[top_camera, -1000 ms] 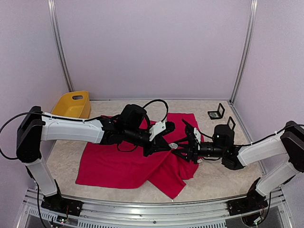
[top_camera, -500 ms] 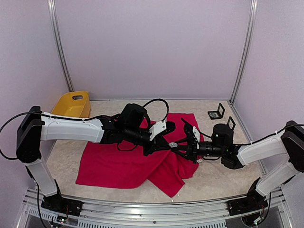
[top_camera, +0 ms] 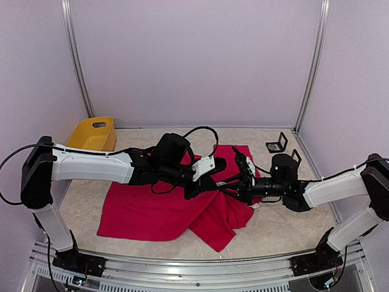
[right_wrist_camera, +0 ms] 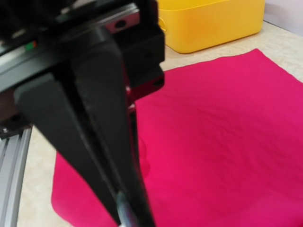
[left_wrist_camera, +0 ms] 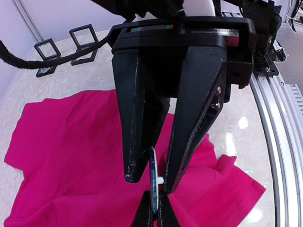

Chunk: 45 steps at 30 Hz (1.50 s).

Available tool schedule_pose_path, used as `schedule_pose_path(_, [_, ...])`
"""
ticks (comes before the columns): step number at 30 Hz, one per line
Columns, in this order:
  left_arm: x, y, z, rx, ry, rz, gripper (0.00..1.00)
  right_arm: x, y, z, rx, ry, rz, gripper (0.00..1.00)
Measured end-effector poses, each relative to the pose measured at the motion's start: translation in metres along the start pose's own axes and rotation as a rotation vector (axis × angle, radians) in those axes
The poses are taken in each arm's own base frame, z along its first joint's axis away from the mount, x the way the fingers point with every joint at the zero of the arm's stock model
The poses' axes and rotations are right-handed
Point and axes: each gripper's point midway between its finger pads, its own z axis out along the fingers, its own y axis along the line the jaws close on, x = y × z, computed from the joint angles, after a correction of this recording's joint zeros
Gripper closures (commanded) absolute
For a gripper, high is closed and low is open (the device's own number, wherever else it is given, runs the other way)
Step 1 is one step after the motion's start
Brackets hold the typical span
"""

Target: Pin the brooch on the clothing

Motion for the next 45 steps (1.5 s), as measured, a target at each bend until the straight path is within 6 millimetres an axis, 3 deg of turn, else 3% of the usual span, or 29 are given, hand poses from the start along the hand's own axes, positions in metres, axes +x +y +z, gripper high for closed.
schedule_pose_path(7, [0.003, 0.003, 0.000, -0.023, 0.015, 0.013, 1.00, 0.000, -0.003, 0.002, 0.000, 0.023, 0.035, 0.84])
schedule_pose_path(20, [0.005, 0.004, 0.000, -0.035, 0.033, 0.023, 1.00, 0.002, -0.007, 0.005, 0.005, 0.065, 0.040, 0.77])
schedule_pose_path(34, [0.008, 0.008, 0.000, -0.057, 0.052, 0.020, 1.00, 0.006, -0.010, 0.006, 0.020, 0.086, 0.030, 0.94])
schedule_pose_path(39, [0.008, 0.009, 0.000, -0.060, 0.049, 0.021, 1.00, 0.004, -0.010, 0.005, 0.021, 0.083, 0.028, 0.92])
schedule_pose_path(45, [0.001, 0.007, 0.001, -0.058, 0.026, 0.033, 1.00, 0.001, -0.012, -0.001, 0.042, 0.071, 0.036, 0.82])
